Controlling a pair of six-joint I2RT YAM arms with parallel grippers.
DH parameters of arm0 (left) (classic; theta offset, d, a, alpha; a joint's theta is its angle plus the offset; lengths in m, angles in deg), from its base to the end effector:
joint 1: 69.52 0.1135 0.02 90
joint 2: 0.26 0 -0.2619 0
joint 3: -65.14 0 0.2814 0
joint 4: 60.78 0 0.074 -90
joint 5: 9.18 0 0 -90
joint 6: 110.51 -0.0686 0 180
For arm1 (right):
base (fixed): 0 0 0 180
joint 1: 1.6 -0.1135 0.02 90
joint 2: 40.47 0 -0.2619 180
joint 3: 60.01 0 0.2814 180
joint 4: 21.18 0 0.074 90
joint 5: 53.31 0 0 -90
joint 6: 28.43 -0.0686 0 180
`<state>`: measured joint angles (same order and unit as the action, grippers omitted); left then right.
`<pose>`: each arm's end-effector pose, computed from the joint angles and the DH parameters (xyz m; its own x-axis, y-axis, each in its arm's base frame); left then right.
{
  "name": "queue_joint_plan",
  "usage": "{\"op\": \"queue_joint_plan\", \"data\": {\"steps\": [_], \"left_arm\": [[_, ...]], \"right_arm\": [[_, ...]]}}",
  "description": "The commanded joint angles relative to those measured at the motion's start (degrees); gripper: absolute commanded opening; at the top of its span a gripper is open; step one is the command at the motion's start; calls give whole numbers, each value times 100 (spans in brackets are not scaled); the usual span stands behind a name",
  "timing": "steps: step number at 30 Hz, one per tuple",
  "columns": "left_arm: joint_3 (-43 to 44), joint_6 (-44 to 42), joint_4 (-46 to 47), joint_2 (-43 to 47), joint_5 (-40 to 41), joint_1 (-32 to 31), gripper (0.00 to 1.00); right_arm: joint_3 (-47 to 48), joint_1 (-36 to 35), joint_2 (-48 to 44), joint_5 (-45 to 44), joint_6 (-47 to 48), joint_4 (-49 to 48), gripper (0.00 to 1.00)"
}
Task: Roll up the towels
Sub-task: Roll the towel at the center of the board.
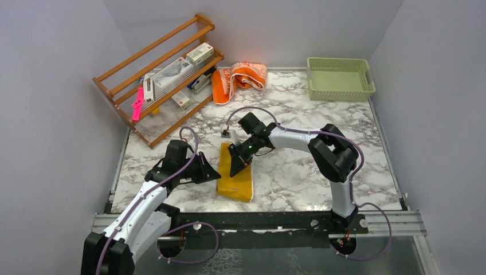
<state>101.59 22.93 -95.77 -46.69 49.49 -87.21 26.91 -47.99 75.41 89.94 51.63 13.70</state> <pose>0.1896 -0.0979 0.1608 -0.9083 -0.3268 -0.2610 -0.0200 0.6574 -0.7533 0.2577 0.3502 0.1096 -0.7266 -0.6130 -0.3101 -0.5598 0.2667 0.7845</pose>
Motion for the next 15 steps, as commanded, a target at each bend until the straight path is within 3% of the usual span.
{"op": "queue_joint_plan", "data": {"steps": [1, 3, 4, 6, 9, 11, 15], "left_arm": [[-79, 190, 467, 183, -378, 25, 3], [-10, 162, 474, 228, -345, 20, 3], [69, 152, 456, 258, -308, 20, 3], [321, 36, 263, 281, -101, 28, 4], [808, -382, -215, 47, 437, 46, 15], [1079, -640, -404, -238, 742, 89, 25], [1417, -992, -553, -854, 898, 477, 37]], "right_arm": [[-29, 16, -968, -819, 335, -241, 15], [-436, 8, -1665, -1526, 395, -601, 35], [-831, 11, -2098, -1880, 389, -952, 52], [-1724, -14, -3105, -2443, 315, -1700, 97], [-2586, -10, -3692, -2412, 232, -2062, 97], [-2471, -245, -3461, -2255, 531, -1403, 81], [-2530, -1957, -3429, -4500, 1176, -1082, 83]]}}
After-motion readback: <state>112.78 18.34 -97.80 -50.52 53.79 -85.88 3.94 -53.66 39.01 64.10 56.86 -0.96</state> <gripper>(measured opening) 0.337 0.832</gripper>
